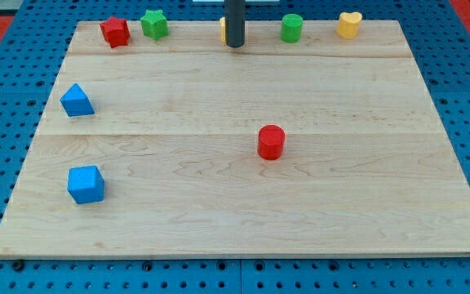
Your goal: Push the red star closer to the green star
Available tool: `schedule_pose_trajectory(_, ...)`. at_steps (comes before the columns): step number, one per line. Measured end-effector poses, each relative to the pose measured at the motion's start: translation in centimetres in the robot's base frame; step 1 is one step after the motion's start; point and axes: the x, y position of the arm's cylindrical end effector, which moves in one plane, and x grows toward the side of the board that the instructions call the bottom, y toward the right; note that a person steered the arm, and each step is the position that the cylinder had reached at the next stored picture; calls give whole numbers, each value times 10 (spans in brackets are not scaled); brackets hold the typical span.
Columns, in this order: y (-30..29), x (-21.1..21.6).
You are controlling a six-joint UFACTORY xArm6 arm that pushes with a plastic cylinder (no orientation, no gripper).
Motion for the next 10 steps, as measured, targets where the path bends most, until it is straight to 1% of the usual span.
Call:
schedule_pose_trajectory(1,-47,0)
schedule_pose_trajectory(2,-123,0)
schedule_pose_trajectory(4,-250,2)
schedule_pose_trajectory(5,-299,-14)
schedule_pose_trajectory(6,-298,-42)
schedule_pose_trajectory(7,-293,-53)
schedule_pose_trajectory(8,-235,-43)
schedule_pose_trajectory(9,-231,14)
schedule_pose_trajectory(10,-231,82)
